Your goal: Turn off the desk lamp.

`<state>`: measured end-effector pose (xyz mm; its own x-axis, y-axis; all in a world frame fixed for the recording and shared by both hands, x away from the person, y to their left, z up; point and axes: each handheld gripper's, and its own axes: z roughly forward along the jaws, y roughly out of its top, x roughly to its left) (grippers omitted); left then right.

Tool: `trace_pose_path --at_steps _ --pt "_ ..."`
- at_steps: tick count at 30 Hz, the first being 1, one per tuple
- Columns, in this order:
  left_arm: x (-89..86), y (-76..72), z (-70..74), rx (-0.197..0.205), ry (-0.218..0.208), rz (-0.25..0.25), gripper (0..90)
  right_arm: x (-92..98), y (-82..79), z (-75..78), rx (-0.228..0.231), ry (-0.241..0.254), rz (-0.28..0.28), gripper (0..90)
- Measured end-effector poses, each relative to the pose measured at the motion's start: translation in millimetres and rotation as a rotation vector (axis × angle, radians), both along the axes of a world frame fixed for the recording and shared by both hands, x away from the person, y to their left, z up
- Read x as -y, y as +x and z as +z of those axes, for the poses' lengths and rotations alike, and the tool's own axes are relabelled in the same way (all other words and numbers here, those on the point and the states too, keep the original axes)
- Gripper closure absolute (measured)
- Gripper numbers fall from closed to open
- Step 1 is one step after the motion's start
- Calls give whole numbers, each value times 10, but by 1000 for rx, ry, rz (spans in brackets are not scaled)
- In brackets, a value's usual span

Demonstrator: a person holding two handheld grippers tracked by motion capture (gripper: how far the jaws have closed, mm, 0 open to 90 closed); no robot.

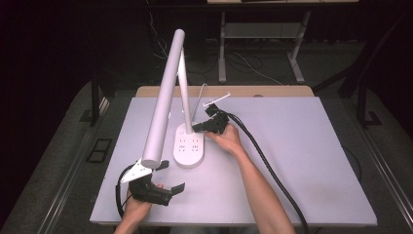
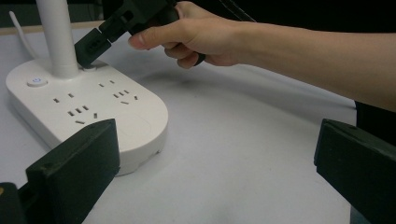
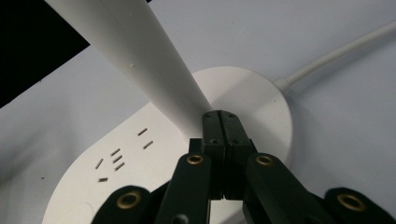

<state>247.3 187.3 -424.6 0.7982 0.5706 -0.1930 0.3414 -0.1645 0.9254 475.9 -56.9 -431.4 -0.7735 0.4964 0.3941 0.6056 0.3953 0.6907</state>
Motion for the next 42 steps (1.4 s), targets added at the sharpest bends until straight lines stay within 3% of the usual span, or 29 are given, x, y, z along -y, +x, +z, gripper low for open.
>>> trace_pose_path --at_steps 13,17,22,42 --pt "6 -7 2 2 3 -1 0 79 -21 -53 -9 46 -8 900" --pt "5 -8 2 1 1 0 0 122 -20 -108 -18 95 -22 900" --pt "9 -6 1 -1 3 -4 0 104 -40 -105 2 79 -23 900" --pt "9 -8 2 0 2 -5 0 84 -61 -65 9 57 -36 900"
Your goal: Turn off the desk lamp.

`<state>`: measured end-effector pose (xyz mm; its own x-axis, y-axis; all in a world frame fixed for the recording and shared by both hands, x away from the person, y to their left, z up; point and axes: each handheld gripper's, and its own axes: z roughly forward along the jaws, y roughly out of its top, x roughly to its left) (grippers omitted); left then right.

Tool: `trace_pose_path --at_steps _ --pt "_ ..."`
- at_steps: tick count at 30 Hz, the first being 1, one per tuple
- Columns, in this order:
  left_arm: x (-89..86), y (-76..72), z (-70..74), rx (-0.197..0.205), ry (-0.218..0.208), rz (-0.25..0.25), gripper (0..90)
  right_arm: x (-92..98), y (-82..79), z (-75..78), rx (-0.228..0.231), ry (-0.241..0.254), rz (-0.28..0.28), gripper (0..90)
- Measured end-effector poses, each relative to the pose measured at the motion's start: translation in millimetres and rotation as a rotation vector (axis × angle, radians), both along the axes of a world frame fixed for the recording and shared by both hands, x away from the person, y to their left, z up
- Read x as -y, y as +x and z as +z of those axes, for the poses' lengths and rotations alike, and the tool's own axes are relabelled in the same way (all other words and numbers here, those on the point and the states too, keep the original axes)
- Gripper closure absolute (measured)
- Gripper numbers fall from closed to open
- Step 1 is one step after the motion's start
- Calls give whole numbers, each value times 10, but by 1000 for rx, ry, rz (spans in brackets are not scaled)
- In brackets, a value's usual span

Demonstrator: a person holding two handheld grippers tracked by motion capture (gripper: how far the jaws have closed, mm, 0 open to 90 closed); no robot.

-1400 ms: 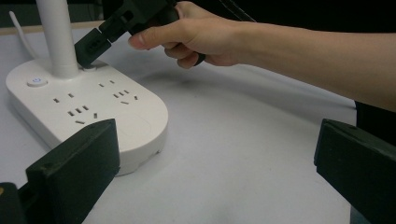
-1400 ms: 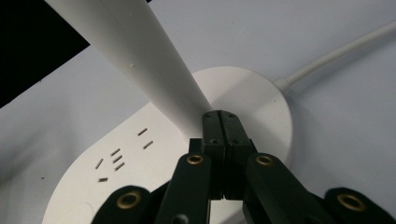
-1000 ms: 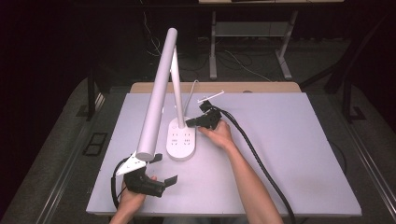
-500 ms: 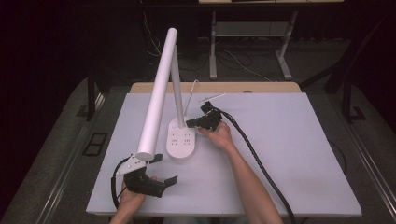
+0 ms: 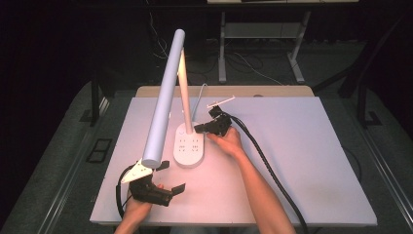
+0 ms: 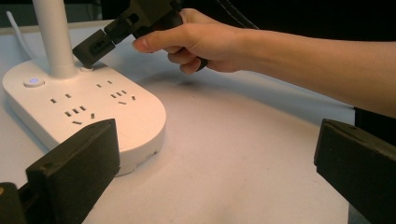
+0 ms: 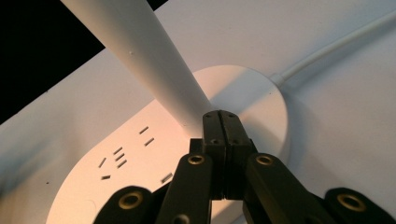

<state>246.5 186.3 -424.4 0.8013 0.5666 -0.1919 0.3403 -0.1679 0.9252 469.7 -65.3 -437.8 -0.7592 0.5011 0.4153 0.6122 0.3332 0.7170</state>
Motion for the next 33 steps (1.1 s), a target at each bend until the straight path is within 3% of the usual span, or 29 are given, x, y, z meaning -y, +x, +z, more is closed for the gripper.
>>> trace_pose_path --at_steps 8,14,33 --pt "-2 -4 1 0 -2 3 0 -22 -30 8 16 -14 -12 900" --pt "-3 -3 0 -1 2 1 0 13 -22 -37 14 21 -13 900" --pt "-5 -1 1 3 3 2 0 23 -18 3 4 -6 -16 900"
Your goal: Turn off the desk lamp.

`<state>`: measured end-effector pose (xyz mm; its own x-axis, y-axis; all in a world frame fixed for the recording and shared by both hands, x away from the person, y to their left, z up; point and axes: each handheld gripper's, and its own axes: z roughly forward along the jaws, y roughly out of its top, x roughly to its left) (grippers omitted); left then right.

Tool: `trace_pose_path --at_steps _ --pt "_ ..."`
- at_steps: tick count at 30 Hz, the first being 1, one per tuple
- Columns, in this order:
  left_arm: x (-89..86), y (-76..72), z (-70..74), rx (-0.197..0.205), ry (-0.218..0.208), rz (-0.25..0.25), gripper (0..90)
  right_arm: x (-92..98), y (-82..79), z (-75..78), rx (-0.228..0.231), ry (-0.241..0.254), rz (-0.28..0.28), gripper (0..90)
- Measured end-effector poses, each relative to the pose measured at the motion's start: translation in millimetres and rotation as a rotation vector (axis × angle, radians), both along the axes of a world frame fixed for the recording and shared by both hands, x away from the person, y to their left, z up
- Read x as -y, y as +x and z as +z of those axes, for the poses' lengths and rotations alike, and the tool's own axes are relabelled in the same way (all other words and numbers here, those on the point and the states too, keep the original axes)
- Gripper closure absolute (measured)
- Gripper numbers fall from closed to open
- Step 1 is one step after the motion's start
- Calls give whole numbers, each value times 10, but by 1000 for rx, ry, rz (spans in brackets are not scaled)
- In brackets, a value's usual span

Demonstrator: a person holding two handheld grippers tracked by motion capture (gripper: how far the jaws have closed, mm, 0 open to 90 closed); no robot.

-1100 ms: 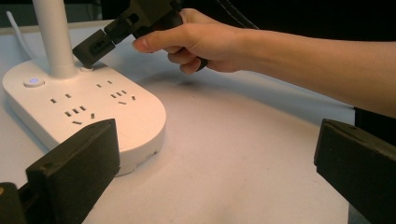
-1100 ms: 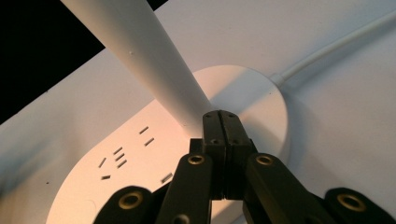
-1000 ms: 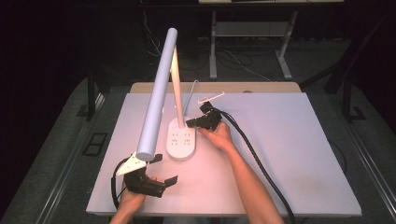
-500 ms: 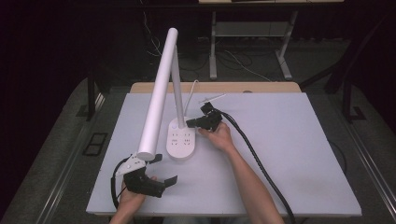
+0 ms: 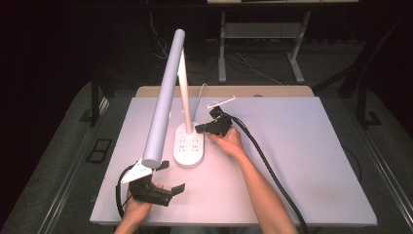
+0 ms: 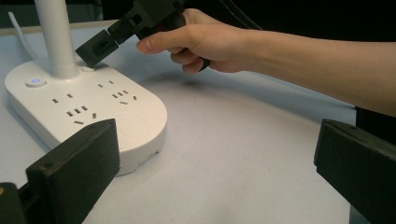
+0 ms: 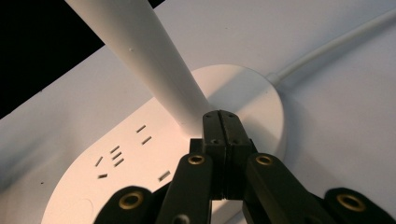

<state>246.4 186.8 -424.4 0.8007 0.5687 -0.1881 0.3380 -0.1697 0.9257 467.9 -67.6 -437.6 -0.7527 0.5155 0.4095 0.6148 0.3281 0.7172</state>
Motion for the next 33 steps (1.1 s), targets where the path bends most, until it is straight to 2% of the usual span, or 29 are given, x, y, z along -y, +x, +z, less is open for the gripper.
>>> trace_pose_path --at_steps 20,24,28,33 --pt "9 2 -3 1 3 3 0 -32 -31 3 30 -24 5 900" --pt "5 4 -6 2 1 4 0 -28 -32 8 17 -22 -2 900" --pt "23 10 -12 2 7 8 0 -42 -47 29 41 -32 0 900" --pt "37 9 -8 8 8 13 0 -27 -47 41 39 -42 -7 900"
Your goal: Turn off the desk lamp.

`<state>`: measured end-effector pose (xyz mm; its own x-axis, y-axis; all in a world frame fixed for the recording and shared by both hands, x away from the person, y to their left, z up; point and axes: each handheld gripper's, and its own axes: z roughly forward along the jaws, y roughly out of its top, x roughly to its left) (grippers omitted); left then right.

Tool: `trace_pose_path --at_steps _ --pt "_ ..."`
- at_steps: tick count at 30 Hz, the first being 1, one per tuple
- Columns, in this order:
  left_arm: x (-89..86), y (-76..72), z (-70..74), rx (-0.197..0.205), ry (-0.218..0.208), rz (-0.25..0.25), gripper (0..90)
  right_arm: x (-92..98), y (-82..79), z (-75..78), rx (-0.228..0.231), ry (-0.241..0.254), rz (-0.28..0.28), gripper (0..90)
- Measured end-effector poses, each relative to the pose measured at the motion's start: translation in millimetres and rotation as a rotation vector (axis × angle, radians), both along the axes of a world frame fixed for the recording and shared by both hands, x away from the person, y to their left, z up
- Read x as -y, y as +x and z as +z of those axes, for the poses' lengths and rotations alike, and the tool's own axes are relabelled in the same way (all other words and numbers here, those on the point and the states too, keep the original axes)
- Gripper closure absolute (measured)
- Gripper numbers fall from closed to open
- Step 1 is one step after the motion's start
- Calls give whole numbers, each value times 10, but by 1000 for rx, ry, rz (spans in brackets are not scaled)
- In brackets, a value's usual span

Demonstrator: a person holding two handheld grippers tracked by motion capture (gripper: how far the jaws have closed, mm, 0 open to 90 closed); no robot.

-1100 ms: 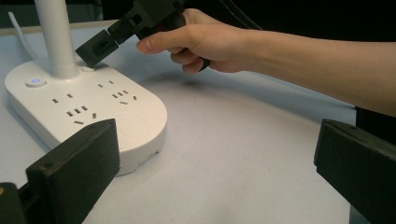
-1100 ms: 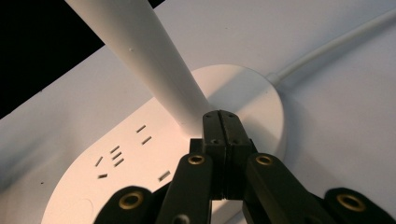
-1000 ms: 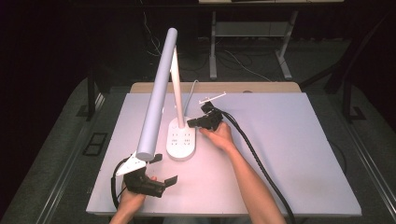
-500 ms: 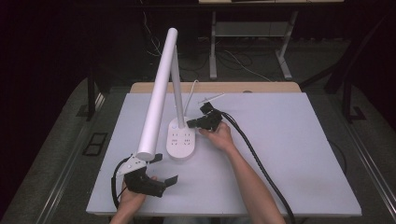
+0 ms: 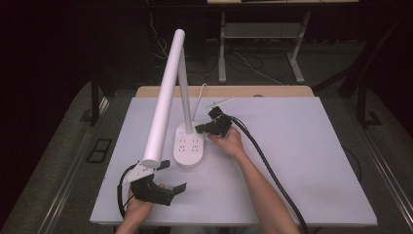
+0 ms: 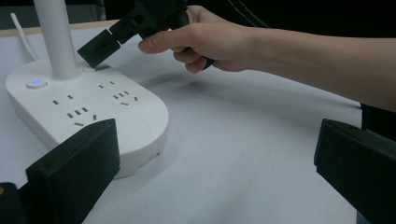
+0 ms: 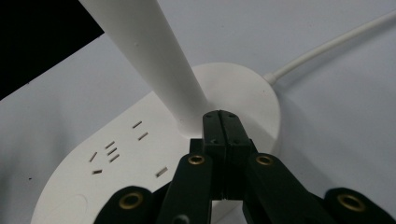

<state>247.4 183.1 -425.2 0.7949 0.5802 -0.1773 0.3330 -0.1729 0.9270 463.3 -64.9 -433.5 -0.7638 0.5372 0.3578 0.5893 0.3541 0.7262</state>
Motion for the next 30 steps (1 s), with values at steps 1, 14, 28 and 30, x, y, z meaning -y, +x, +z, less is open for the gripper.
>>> trace_pose_path --at_steps 1,14,28,30 --pt "-1 0 1 1 1 2 0 8 -8 18 1 3 1 900" --pt "1 9 1 2 -5 24 0 130 -138 252 52 -31 25 900" --pt "20 17 -2 -1 1 16 0 482 -288 457 58 -21 -10 602" --pt "22 19 -3 -2 -1 18 0 549 -322 499 47 -16 -25 498"
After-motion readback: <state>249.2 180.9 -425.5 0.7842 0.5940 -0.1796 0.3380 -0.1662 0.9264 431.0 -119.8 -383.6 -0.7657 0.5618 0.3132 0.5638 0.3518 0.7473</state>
